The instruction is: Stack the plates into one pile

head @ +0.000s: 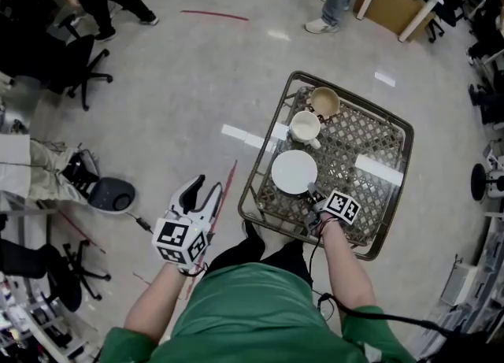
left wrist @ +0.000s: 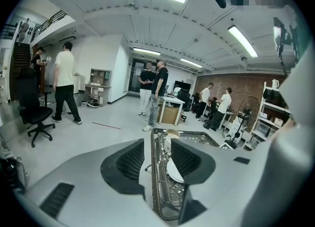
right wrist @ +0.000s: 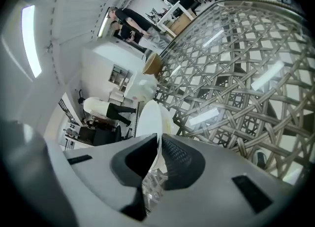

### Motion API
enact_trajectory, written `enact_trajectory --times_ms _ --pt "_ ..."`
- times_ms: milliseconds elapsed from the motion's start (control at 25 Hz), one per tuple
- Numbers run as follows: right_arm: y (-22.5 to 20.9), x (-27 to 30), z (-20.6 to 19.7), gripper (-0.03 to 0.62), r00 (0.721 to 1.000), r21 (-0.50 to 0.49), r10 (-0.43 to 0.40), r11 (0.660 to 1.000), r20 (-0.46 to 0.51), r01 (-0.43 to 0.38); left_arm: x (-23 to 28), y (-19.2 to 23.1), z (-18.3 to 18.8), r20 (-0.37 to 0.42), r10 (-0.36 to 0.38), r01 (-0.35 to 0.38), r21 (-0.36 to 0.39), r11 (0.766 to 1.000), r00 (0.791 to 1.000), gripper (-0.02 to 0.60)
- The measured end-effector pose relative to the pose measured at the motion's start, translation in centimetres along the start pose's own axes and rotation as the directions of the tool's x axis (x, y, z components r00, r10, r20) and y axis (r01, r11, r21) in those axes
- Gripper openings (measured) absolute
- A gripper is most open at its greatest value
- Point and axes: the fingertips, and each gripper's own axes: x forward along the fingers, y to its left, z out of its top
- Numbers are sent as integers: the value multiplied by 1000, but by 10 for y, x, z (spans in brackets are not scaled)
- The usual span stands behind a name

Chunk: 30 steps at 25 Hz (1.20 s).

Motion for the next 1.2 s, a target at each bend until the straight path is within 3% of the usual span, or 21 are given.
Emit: enact_trajectory --times_ms 160,240,400,600,680,880,1000,1200 --pt "-1 6 -3 47 997 -83 -66 995 -51 61 2 -1 0 -5 -2 2 -3 1000 1000 183" --pt "1 9 -8 101 990 -155 -101 984 -95 86 2 -1 0 -7 1 -1 -8 1000 1000 183" --pt "5 15 -14 182 974 -295 -152 951 -167 97 5 -9 -3 -9 3 -4 -13 1000 1000 183" --pt "8 19 -17 219 950 -418 -221 901 -220 113 6 -14 -6 -14 5 -6 -20 1000 1000 183" --pt "10 19 -21 244 933 -497 -268 859 -239 119 5 -16 -7 -16 6 -6 -22 1000 1000 183" --pt "17 21 -27 302 895 -704 -368 704 -253 90 6 -18 -7 -15 10 -10 -23 1000 1000 183" --pt "28 17 -15 302 909 -747 -366 657 -200 101 10 -18 -5 -6 12 -12 -21 1000 1000 183" --pt "57 -14 18 302 953 -763 -293 632 -72 136 18 -29 0 16 1 -1 -22 1000 1000 183"
